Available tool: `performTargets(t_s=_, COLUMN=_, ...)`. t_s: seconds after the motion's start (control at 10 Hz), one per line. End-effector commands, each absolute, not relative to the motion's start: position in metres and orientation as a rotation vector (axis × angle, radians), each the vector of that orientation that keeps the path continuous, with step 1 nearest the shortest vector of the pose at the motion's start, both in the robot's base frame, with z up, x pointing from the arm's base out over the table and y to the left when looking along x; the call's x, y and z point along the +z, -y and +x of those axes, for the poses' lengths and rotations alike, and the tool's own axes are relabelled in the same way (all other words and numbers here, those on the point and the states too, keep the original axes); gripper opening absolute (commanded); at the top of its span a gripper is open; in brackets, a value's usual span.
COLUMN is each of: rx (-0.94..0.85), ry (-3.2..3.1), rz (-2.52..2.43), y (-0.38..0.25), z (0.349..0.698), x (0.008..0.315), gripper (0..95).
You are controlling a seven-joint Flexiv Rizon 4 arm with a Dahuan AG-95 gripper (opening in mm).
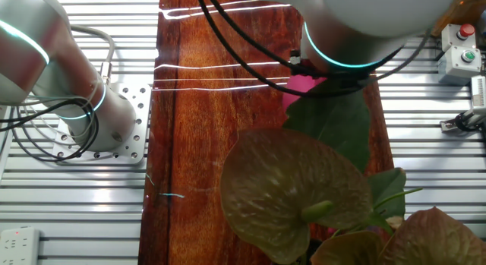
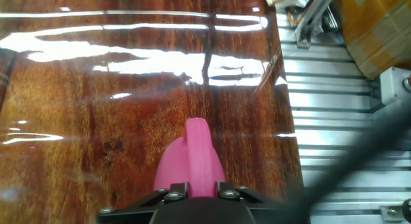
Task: Water the plant
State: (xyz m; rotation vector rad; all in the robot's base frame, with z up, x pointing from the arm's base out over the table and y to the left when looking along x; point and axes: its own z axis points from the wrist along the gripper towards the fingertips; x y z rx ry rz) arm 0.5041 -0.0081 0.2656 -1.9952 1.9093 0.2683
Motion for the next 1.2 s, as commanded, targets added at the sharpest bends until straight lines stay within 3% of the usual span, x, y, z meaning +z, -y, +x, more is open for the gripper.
performTargets(t_s=0.1, rx=0.264, ry=-1.912, rz=-1.993, y=0.0189, z=0.5006, x=0.2934, gripper=0.0)
performTargets(t_s=1.2, rx=0.297, ry=-1.892, rz=-1.975, y=0.0189, z=0.5007, x=0.2929, gripper=0.0)
